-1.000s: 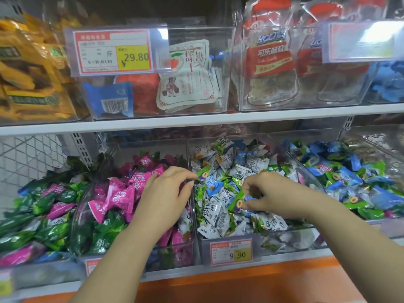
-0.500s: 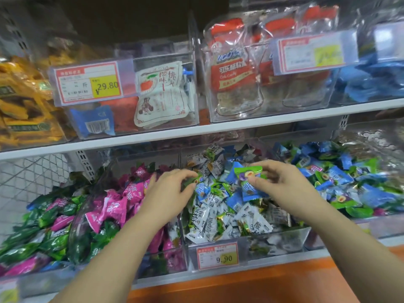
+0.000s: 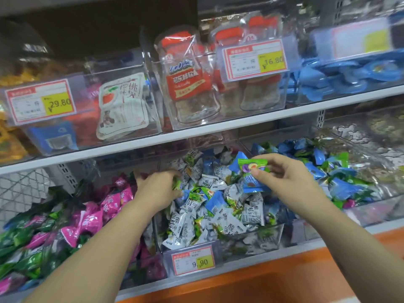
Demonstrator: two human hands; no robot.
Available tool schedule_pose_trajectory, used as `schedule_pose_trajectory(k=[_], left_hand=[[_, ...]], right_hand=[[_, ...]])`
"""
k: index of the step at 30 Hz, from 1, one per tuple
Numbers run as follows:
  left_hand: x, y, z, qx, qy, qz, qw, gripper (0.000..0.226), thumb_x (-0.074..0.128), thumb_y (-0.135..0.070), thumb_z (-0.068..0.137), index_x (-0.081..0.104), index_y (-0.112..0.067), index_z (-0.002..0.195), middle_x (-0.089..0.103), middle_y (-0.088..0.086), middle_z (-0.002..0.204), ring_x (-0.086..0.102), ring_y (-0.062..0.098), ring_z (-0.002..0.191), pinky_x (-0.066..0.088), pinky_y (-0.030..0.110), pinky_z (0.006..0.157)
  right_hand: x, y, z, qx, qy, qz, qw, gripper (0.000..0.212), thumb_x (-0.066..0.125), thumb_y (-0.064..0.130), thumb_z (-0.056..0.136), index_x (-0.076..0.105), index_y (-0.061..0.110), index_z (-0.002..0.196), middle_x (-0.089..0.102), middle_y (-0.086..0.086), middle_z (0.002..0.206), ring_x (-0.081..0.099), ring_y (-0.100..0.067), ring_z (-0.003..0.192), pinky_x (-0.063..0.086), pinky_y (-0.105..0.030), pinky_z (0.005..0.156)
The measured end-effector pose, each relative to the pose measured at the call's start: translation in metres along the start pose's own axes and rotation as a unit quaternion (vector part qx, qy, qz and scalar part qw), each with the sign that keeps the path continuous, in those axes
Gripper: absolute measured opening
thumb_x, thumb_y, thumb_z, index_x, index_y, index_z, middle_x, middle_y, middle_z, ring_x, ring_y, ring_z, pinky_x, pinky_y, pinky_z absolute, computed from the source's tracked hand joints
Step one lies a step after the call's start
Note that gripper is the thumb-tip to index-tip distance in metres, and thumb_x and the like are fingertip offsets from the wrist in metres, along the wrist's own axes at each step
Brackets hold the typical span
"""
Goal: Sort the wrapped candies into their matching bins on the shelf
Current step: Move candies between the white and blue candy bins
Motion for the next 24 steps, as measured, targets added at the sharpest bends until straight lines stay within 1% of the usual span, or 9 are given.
schedule_pose_trajectory(k=[3, 5, 7, 9, 13, 16, 18, 22, 24], left_hand=[[-0.014, -0.009, -0.011, 0.036, -0.049, -0.025, 0.998, 0.033, 0.065, -0.040, 0.086, 0.059, -0.034, 0.118, 0.052, -0.019, 0.084, 0.051, 0.012, 0.093, 0.032, 0.043, 0.103], [-0.026, -0.028, -0.024, 0.097, -0.109, -0.034, 0.989, 0.029, 0.066, -0.037, 0.085, 0.062, -0.034, 0.113, 0.044, -0.019, 0.076, 0.045, 0.009, 0.082, 0.039, 0.031, 0.084], [-0.038, -0.051, -0.039, 0.152, -0.166, -0.083, 0.971, 0.025, 0.068, -0.036, 0.084, 0.064, -0.034, 0.108, 0.042, -0.021, 0.077, 0.045, 0.007, 0.081, 0.041, 0.029, 0.074], [-0.045, -0.077, -0.049, 0.191, -0.187, -0.162, 0.950, 0.022, 0.067, -0.036, 0.085, 0.065, -0.034, 0.106, 0.043, -0.023, 0.085, 0.048, 0.004, 0.083, 0.045, 0.029, 0.075], [-0.042, -0.138, -0.045, 0.222, -0.159, -0.281, 0.920, 0.019, 0.062, -0.033, 0.089, 0.064, -0.030, 0.108, 0.051, -0.014, 0.102, 0.049, 0.002, 0.091, 0.041, 0.019, 0.078], [-0.032, -0.174, -0.028, 0.208, -0.133, -0.353, 0.902, 0.017, 0.063, -0.031, 0.090, 0.064, -0.027, 0.106, 0.060, -0.007, 0.105, 0.052, 0.006, 0.092, 0.040, 0.020, 0.078], [-0.029, -0.190, -0.016, 0.196, -0.129, -0.385, 0.892, 0.020, 0.062, -0.031, 0.090, 0.064, -0.024, 0.108, 0.063, -0.007, 0.103, 0.054, 0.007, 0.088, 0.040, 0.016, 0.074], [-0.020, -0.210, 0.003, 0.181, -0.091, -0.397, 0.895, 0.039, 0.056, -0.024, 0.095, 0.052, -0.025, 0.133, 0.063, -0.008, 0.080, 0.057, 0.009, 0.063, 0.039, 0.006, 0.052], [-0.015, -0.213, 0.004, 0.186, -0.074, -0.397, 0.896, 0.042, 0.054, -0.019, 0.095, 0.048, -0.028, 0.136, 0.061, -0.008, 0.070, 0.056, 0.013, 0.059, 0.038, 0.008, 0.047]], right_hand=[[-0.019, -0.002, -0.004, -0.009, -0.042, 0.002, 0.999, 0.014, 0.068, 0.024, 0.084, 0.066, 0.034, 0.094, 0.069, 0.008, 0.090, 0.061, -0.015, 0.088, 0.049, -0.019, 0.072], [-0.035, -0.005, -0.007, -0.009, -0.082, 0.001, 0.997, 0.013, 0.067, 0.027, 0.085, 0.066, 0.032, 0.097, 0.067, -0.001, 0.091, 0.056, -0.020, 0.079, 0.047, -0.032, 0.069], [-0.053, -0.012, -0.009, 0.000, -0.118, 0.007, 0.993, 0.013, 0.066, 0.029, 0.086, 0.065, 0.030, 0.099, 0.065, 0.000, 0.088, 0.052, -0.016, 0.071, 0.042, -0.033, 0.065], [-0.071, -0.023, -0.010, 0.017, -0.157, 0.007, 0.987, 0.013, 0.065, 0.030, 0.086, 0.064, 0.029, 0.099, 0.065, 0.005, 0.089, 0.056, -0.014, 0.075, 0.044, -0.031, 0.068], [-0.107, -0.046, -0.012, 0.053, -0.237, 0.018, 0.970, 0.007, 0.069, 0.031, 0.083, 0.066, 0.031, 0.089, 0.059, -0.006, 0.080, 0.053, -0.018, 0.071, 0.040, -0.032, 0.063], [-0.119, -0.063, -0.010, 0.081, -0.248, 0.015, 0.965, 0.016, 0.069, 0.026, 0.084, 0.065, 0.026, 0.100, 0.059, -0.009, 0.090, 0.060, -0.012, 0.058, 0.048, -0.033, 0.058], [-0.121, -0.070, -0.007, 0.089, -0.235, 0.035, 0.967, 0.025, 0.067, 0.018, 0.086, 0.062, 0.028, 0.109, 0.064, -0.007, 0.105, 0.066, -0.015, 0.069, 0.055, -0.037, 0.067], [-0.118, -0.067, -0.002, 0.090, -0.186, 0.034, 0.978, 0.043, 0.059, 0.004, 0.090, 0.055, 0.027, 0.127, 0.064, -0.007, 0.109, 0.059, -0.015, 0.085, 0.044, -0.010, 0.047], [-0.113, -0.063, 0.000, 0.086, -0.157, 0.034, 0.983, 0.046, 0.056, 0.002, 0.092, 0.052, 0.028, 0.130, 0.057, 0.001, 0.116, 0.056, -0.008, 0.107, 0.047, -0.009, 0.053]])
Point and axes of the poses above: each hand's wrist, its own z-axis towards the middle knuckle, its own x-axis out of the palm, y = z × x, the point moved 8 cm from there along z, towards the middle knuckle
